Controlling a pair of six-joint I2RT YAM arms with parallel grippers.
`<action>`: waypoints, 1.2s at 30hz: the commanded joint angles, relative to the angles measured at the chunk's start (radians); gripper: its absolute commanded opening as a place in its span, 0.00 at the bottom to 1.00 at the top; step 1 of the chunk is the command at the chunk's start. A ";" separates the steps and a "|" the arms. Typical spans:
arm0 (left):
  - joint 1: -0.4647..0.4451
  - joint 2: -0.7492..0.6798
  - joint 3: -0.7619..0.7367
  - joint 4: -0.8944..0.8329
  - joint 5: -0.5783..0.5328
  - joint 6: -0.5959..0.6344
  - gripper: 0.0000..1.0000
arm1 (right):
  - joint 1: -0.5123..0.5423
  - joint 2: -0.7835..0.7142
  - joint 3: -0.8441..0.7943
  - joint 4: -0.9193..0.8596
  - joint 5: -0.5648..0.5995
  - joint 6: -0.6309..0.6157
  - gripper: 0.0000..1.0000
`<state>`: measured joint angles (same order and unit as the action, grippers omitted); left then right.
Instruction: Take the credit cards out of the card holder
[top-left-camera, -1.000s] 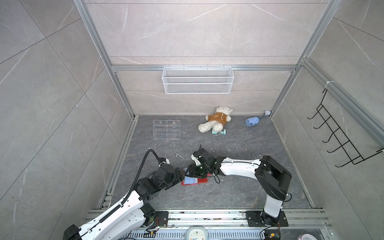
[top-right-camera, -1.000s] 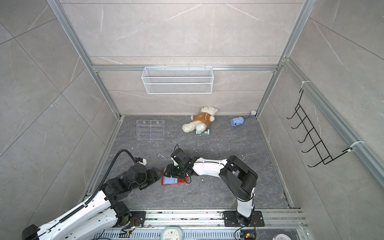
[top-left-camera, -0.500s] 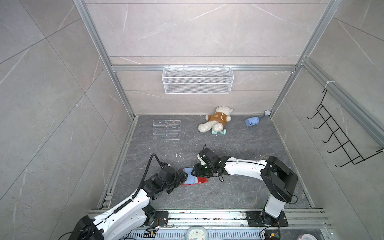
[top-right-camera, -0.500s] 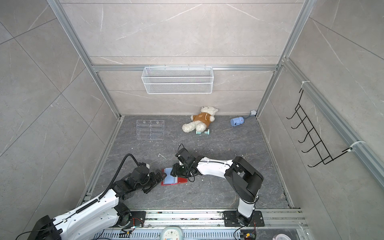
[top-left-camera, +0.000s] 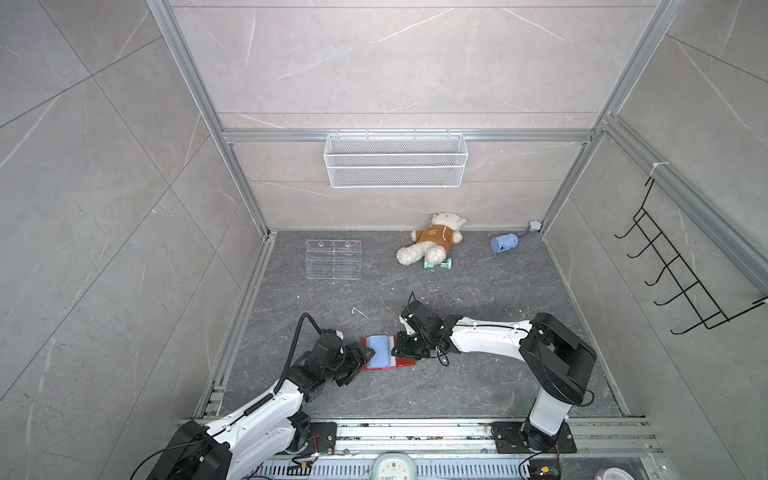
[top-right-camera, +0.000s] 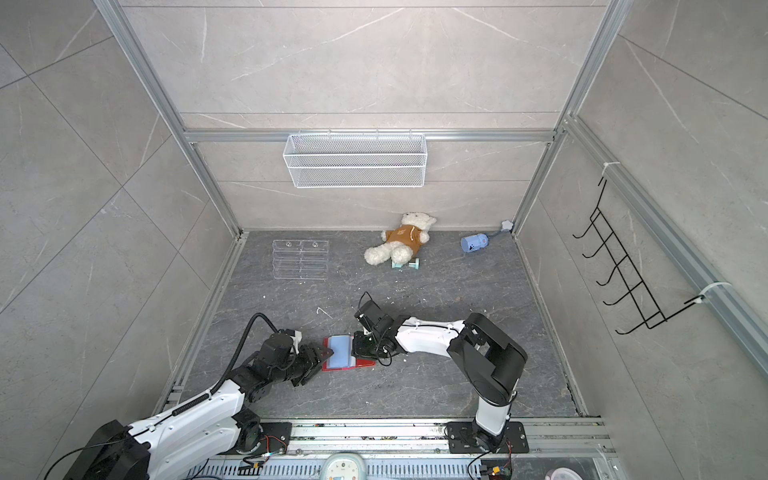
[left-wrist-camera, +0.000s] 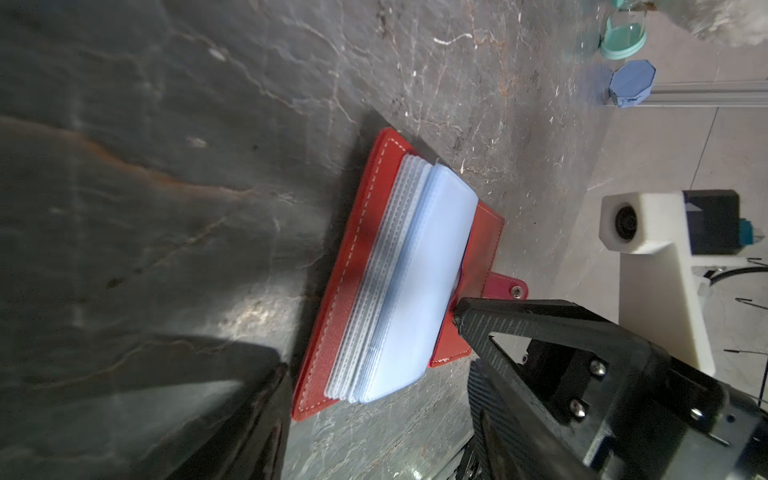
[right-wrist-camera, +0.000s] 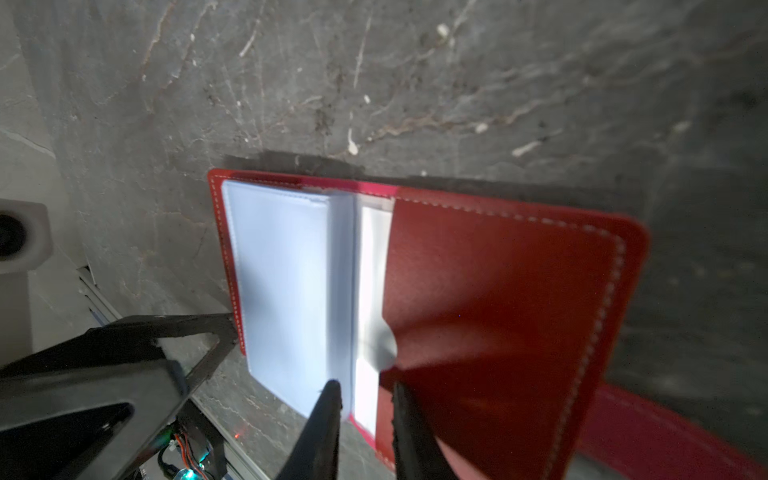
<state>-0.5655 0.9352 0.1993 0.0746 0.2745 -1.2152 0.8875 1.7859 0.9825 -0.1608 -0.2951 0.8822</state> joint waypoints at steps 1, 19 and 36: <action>0.016 0.032 -0.010 0.098 0.060 0.005 0.63 | -0.007 0.014 -0.031 -0.003 0.020 0.004 0.24; 0.024 -0.028 -0.074 0.284 0.131 0.017 0.41 | -0.013 0.023 -0.064 0.022 0.015 0.009 0.22; 0.024 0.007 -0.072 0.266 0.126 0.035 0.15 | -0.013 0.030 -0.062 0.027 0.005 0.011 0.20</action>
<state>-0.5426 0.9394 0.1284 0.3202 0.3878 -1.1999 0.8764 1.7855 0.9459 -0.1268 -0.3035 0.8833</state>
